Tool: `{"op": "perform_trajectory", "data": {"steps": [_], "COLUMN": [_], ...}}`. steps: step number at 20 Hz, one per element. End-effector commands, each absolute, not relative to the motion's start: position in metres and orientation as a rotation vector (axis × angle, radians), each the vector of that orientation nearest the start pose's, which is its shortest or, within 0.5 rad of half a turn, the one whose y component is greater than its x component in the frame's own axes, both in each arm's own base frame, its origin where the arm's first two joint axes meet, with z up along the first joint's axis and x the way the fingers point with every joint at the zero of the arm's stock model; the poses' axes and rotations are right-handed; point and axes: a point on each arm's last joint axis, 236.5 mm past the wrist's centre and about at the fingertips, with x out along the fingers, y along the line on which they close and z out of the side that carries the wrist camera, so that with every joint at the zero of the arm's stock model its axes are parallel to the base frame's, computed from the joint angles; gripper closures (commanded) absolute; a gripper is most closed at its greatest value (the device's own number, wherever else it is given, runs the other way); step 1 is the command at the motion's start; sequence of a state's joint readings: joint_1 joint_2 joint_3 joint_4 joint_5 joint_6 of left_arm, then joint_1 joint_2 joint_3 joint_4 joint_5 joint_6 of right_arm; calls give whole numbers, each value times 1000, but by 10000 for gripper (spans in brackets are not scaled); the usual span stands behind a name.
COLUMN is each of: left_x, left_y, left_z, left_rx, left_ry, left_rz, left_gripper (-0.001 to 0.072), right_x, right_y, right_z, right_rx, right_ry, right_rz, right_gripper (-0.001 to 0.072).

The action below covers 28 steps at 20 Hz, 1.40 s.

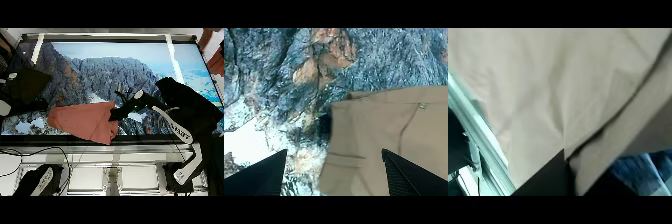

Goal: Fold the clothes and pants, and hang the long-sleeved shirts on hangers.

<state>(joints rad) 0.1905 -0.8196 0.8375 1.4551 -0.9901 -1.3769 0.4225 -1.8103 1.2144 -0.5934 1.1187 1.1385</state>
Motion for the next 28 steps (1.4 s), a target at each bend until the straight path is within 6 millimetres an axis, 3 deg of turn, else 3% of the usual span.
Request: {"op": "perform_trajectory", "data": {"steps": [1, 4, 6, 9, 12, 17, 20, 24, 28], "left_x": [324, 322, 322, 322, 322, 322, 322, 322, 323], "left_y": [40, 39, 39, 39, 39, 39, 39, 37, 35], "left_z": [63, 62, 62, 62, 62, 62, 62, 62, 62], "left_rx": [-20, -20, -21, -21, -21, -21, -21, -28, -36], "left_ry": [968, 976, 978, 978, 978, 979, 978, 977, 975], "left_rz": [23, 22, 22, 22, 22, 21, 22, 17, 12], "left_gripper": [16, 16, 20, 21, 21, 22, 22, 22, 22], "right_x": [332, 370, 392, 419, 421, 390, 351, 299, 254], "right_y": [343, 319, 273, 168, 62, -116, -192, -263, -302], "right_z": [-71, -12, 25, 66, 101, 120, 114, 99, 81], "right_rx": [444, 462, 417, 394, 475, 622, 715, 722, 769], "right_ry": [1522, 1450, 1424, 1391, 1334, 1210, 1190, 1216, 1273], "right_rz": [942, 951, 897, 674, 451, 33, -158, -408, -603], "right_gripper": [703, 703, 703, 703, 703, 703, 703, 703, 703]}}
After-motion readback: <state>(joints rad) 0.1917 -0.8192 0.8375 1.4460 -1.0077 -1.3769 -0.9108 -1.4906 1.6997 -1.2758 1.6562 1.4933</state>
